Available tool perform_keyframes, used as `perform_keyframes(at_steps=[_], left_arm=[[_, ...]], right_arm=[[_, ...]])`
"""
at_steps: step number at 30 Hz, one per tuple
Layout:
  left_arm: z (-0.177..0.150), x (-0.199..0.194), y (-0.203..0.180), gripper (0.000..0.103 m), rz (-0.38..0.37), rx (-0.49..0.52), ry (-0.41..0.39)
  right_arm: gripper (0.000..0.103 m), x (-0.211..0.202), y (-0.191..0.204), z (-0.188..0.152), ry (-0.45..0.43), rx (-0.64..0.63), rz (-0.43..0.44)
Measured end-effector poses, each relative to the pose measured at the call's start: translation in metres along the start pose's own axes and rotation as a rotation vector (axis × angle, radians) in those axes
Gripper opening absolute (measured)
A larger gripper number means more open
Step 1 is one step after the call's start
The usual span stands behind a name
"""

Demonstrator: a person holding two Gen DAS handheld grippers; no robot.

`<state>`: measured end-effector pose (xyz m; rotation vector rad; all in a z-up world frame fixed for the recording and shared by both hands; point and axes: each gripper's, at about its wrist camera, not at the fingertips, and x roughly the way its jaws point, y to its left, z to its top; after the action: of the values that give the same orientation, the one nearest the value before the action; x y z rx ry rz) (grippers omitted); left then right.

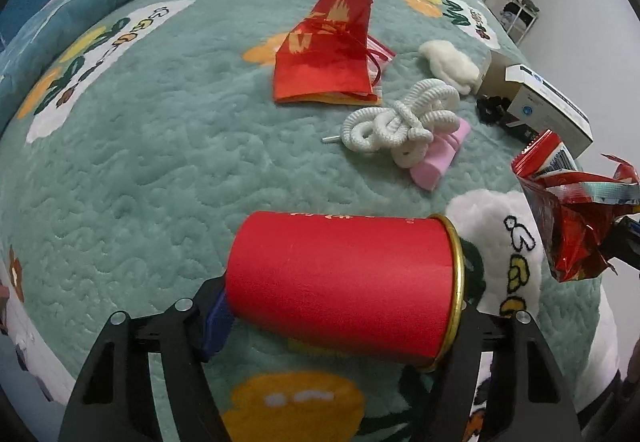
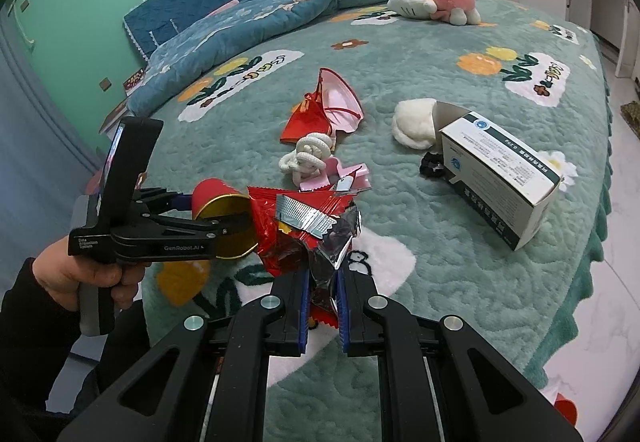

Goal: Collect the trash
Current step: 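Grasp the red paper cup with the left tool while the right tool holds the wrapper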

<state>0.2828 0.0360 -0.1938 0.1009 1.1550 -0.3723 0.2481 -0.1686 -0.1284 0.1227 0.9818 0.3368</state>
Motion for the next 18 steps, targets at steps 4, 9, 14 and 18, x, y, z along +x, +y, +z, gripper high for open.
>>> perform_keyframes(at_steps=[4,9,14,18], left_arm=[[-0.002,-0.005,-0.001,0.072,0.018,-0.009,-0.009],[-0.004,-0.022,-0.011,0.072,0.033,-0.002,-0.033],[-0.011,-0.047,-0.03,0.072,0.034,0.017,-0.067],[-0.02,-0.068,-0.053,0.072,0.032,0.045,-0.096]], right_arm=[[0.012,-0.002,-0.003,-0.001,-0.003,0.001,0.002],[0.012,-0.013,-0.001,-0.002,-0.025,-0.005,0.008],[0.012,-0.036,0.0,-0.008,-0.06,-0.007,0.01],[0.012,-0.058,0.001,-0.016,-0.088,-0.003,0.01]])
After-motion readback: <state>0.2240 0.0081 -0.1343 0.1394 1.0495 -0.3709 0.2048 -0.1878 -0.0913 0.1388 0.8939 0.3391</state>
